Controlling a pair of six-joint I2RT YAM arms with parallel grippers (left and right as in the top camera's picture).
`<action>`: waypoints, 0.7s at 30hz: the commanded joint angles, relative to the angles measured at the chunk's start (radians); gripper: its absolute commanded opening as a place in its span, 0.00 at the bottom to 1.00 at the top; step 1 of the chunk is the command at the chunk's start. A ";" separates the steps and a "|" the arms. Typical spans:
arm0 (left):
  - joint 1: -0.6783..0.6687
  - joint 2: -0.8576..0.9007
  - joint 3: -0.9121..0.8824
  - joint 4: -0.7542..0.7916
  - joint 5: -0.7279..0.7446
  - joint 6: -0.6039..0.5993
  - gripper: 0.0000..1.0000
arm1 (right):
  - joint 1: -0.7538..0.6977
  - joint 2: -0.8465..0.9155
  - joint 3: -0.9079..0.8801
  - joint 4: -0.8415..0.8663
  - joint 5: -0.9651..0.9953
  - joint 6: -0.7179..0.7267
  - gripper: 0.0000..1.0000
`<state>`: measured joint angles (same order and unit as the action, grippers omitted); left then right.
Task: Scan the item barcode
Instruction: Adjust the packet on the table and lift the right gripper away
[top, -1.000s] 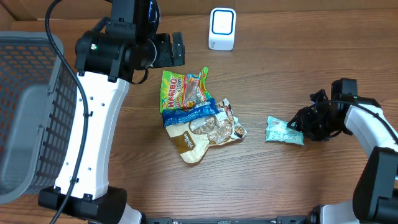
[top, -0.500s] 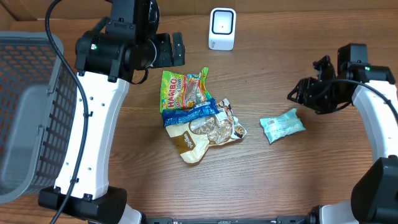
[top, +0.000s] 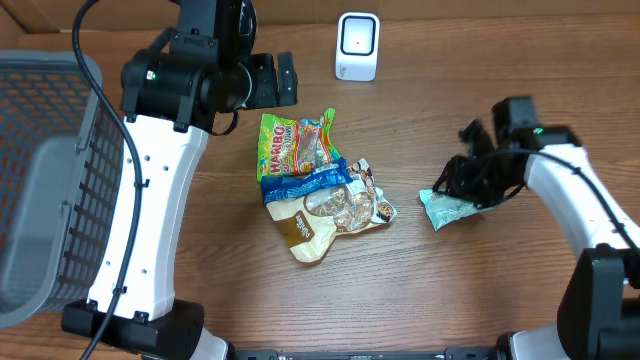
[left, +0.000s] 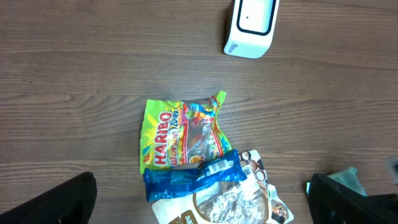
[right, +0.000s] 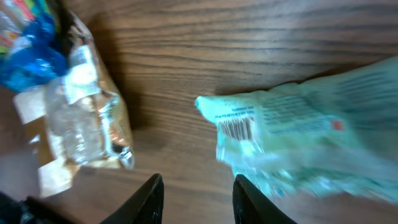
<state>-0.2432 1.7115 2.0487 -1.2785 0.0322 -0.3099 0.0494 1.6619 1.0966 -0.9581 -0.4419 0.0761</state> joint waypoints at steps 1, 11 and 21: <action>0.001 0.009 0.019 0.000 -0.006 0.018 1.00 | -0.007 0.002 -0.066 0.038 0.018 0.014 0.38; 0.001 0.009 0.019 0.000 -0.006 0.018 0.99 | -0.084 0.002 -0.168 0.227 0.320 0.209 0.37; 0.001 0.009 0.019 0.000 -0.006 0.018 1.00 | -0.192 0.003 -0.207 0.304 0.467 0.330 0.38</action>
<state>-0.2432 1.7115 2.0487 -1.2793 0.0322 -0.3099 -0.0933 1.6520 0.9264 -0.6544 -0.1272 0.3267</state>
